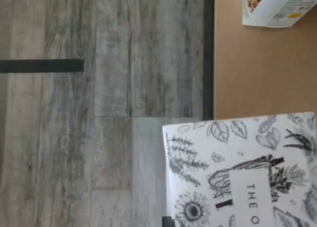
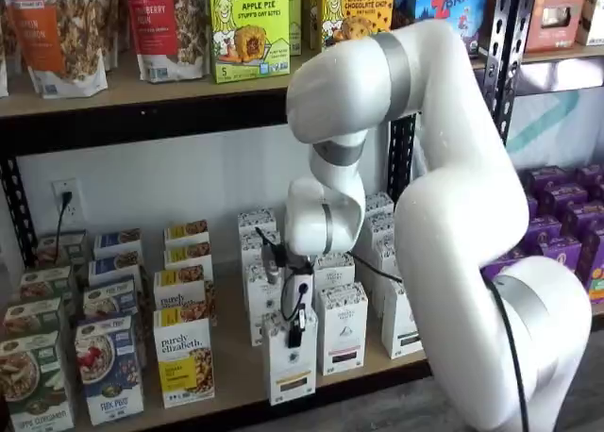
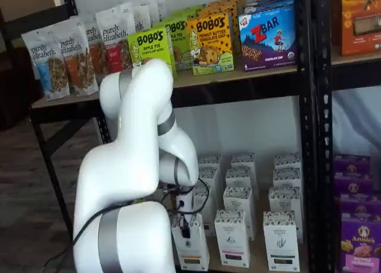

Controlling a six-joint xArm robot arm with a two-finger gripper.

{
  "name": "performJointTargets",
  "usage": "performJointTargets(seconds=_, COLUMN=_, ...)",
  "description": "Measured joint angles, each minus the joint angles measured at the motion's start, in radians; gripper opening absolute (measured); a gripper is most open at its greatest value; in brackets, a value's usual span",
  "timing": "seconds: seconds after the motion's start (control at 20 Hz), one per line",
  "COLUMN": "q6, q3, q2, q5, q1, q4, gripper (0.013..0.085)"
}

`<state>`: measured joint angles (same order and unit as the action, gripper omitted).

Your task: Pick up the white box with a yellow strip in the middle, on the bottom shelf, the fourth box from the left

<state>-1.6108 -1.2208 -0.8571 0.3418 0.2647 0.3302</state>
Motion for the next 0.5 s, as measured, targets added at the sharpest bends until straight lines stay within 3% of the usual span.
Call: performJointTargets(seconds=0.5, q6=-0.076, q3=0.174, q2=0.117, q5=-0.063, q1=0.011, q4=0.084, gripper=0.0490)
